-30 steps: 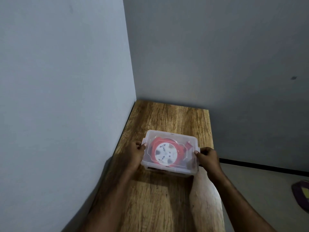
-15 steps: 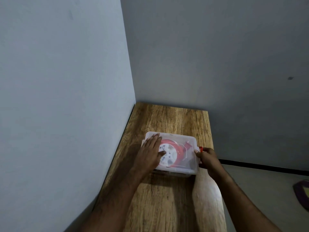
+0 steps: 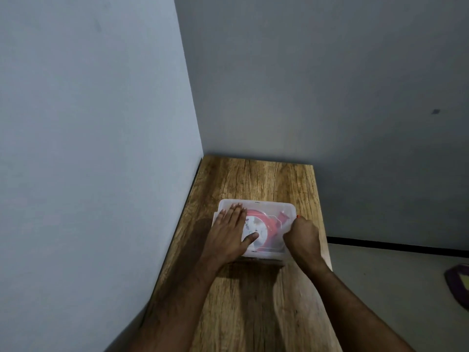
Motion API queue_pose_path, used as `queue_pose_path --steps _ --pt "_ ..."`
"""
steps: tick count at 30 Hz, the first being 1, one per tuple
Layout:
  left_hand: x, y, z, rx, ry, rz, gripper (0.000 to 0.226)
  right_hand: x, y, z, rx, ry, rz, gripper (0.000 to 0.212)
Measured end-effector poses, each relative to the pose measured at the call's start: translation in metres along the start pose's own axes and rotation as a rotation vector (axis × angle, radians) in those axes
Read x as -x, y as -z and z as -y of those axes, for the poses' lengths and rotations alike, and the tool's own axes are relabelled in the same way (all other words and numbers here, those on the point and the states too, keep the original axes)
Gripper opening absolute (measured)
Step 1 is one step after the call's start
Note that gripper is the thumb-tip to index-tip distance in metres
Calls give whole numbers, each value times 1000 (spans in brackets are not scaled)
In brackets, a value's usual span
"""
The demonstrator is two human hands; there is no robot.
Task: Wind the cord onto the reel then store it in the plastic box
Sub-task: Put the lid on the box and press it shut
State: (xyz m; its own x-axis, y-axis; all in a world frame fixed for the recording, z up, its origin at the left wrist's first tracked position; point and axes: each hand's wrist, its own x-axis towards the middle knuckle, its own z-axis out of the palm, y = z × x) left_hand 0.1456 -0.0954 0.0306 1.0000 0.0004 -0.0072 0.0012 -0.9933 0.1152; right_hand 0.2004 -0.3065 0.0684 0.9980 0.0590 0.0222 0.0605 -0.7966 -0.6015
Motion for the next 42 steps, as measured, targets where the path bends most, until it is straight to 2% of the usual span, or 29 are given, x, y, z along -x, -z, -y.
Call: queue_pose_path --steps 2,4,7,11,14,17,20,22,24,26,27,29,33,35,38,42 --pt "0 -1 -1 6 10 -4 90 5 -2 3 51 14 12 20" --pt "-1 -2 -2 17 22 -1 90 9 -5 4 161 6 60 39" --pt "-1 -3 0 20 33 1 88 17 -13 11 446 177 99 65" --pt "-1 -6 3 11 12 -1 87 23 -32 16 526 395 299 77" --pt "0 -8 4 30 13 -27 89 23 -37 12 561 427 274 78" --pt "-1 -9 6 26 3 -33 90 25 -37 12 438 442 220 103" --pt "1 -5 5 120 38 -137 78 26 -41 14 415 403 195 82" --pt "9 -1 1 261 207 -303 75 27 -43 13 422 370 184 75" --pt "17 1 -1 538 517 -386 73 28 -45 11 434 359 173 74" --pt "21 5 -2 1043 804 -227 70 29 -46 11 436 352 162 73" --pt "21 6 -1 1284 884 -143 66 29 -46 11 436 349 160 73" --pt "21 8 5 1588 919 -44 57 29 -46 12 442 351 153 72" --pt "23 12 16 1859 975 63 63 30 -46 11 465 347 165 72" --pt "22 14 15 1800 1008 -19 75 30 -45 11 470 351 160 72" --pt "20 25 3 1297 925 -267 78 30 -46 12 478 343 159 70" --pt "25 35 -9 954 773 -309 62 29 -49 11 484 328 160 64"
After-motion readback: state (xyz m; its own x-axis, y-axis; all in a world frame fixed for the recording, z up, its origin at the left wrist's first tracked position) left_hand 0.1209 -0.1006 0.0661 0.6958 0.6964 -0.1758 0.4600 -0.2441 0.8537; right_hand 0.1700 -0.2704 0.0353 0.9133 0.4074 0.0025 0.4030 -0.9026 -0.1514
